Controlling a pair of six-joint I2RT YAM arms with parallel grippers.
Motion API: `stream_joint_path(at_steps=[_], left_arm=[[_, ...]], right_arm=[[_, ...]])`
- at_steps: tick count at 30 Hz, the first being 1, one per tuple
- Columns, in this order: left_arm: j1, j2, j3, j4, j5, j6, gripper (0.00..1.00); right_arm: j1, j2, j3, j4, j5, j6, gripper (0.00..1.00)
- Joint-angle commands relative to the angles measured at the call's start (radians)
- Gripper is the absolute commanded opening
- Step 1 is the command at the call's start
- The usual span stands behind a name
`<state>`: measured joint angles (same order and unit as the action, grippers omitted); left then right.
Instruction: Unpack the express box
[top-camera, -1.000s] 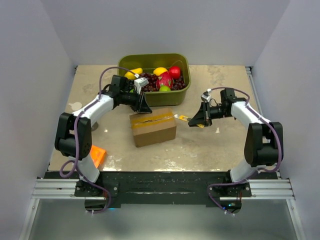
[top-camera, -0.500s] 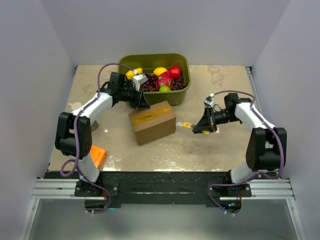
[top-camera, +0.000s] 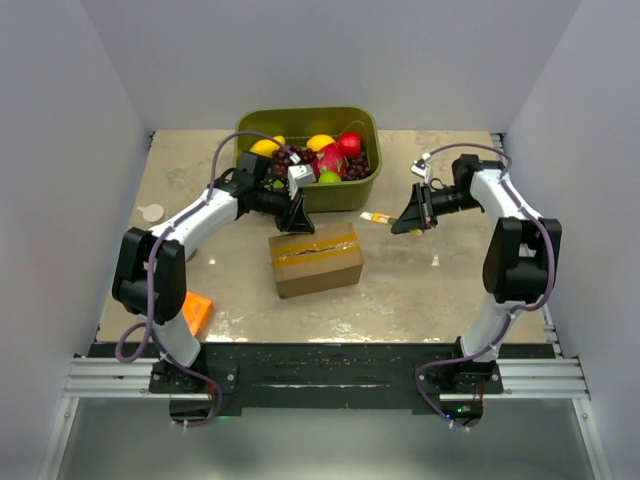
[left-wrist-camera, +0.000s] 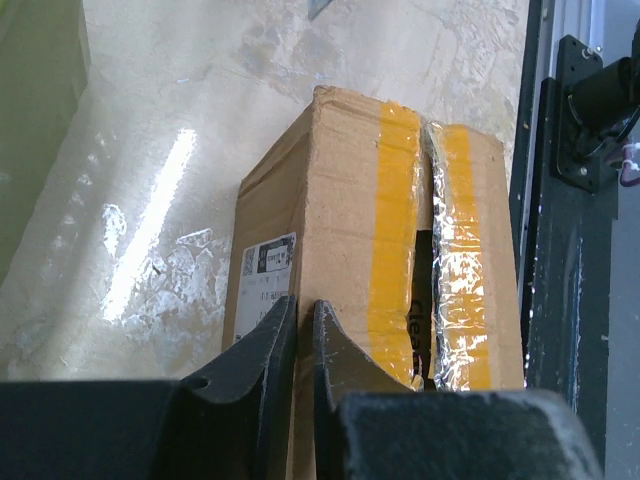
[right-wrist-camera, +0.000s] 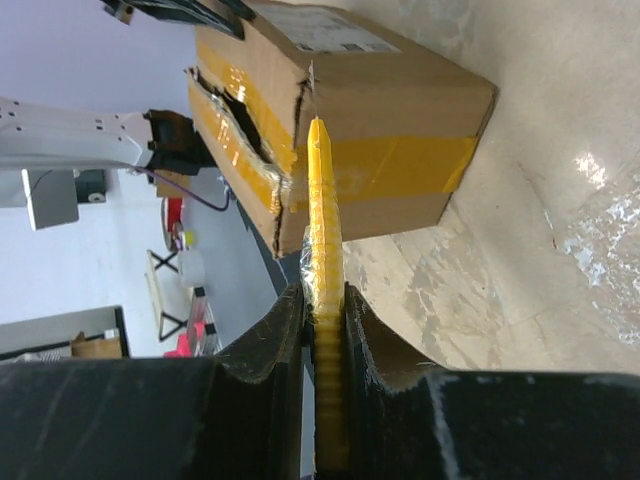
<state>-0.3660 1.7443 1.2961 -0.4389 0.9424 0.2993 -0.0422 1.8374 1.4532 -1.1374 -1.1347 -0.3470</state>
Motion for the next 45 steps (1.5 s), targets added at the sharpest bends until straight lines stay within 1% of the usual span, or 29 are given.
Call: stream_joint_path(at_steps=[1, 3, 8, 25, 28, 29, 30, 31, 33, 35, 40, 45], left_arm=[[0.001, -0.032, -0.014, -0.047, -0.022, 0.05, 0.0], [0.001, -0.031, -0.014, -0.047, -0.031, 0.05, 0.0], [0.001, -0.029, -0.012, -0.043, -0.037, 0.046, 0.0], [0.001, -0.016, -0.008, -0.035, -0.06, 0.037, 0.0], [0.001, -0.011, -0.001, -0.027, -0.109, 0.04, 0.0], [0.001, -0.009, 0.002, -0.026, -0.126, 0.043, 0.0], [0.002, -0.009, 0.003, -0.024, -0.157, 0.041, 0.0], [0.004, -0.008, 0.012, -0.018, -0.171, 0.04, 0.0], [0.007, -0.003, 0.019, -0.009, -0.212, 0.029, 0.0], [0.015, 0.0, 0.031, 0.0, -0.235, 0.029, 0.0], [0.035, 0.007, 0.066, 0.008, -0.31, 0.046, 0.0], [0.047, -0.003, 0.068, 0.014, -0.376, 0.061, 0.0]], right_arm=[[0.007, 0.01, 0.032, -0.131, 0.021, -0.136, 0.0], [0.011, 0.014, 0.016, -0.182, 0.018, -0.159, 0.0], [0.016, 0.002, -0.016, -0.22, 0.0, -0.187, 0.0], [0.034, 0.002, -0.051, -0.222, -0.048, -0.17, 0.0], [0.034, 0.0, -0.076, -0.265, -0.074, -0.191, 0.0], [0.034, -0.018, -0.086, -0.253, -0.077, -0.19, 0.0], [0.034, -0.029, -0.099, -0.24, -0.073, -0.161, 0.0], [0.06, -0.033, -0.096, -0.248, -0.074, -0.164, 0.0], [0.062, -0.041, -0.097, -0.257, -0.076, -0.164, 0.0], [0.07, -0.053, -0.126, -0.228, -0.071, -0.118, 0.0], [0.082, -0.069, -0.191, -0.272, -0.088, -0.153, 0.0], [0.094, -0.084, -0.206, -0.297, -0.105, -0.173, 0.0]])
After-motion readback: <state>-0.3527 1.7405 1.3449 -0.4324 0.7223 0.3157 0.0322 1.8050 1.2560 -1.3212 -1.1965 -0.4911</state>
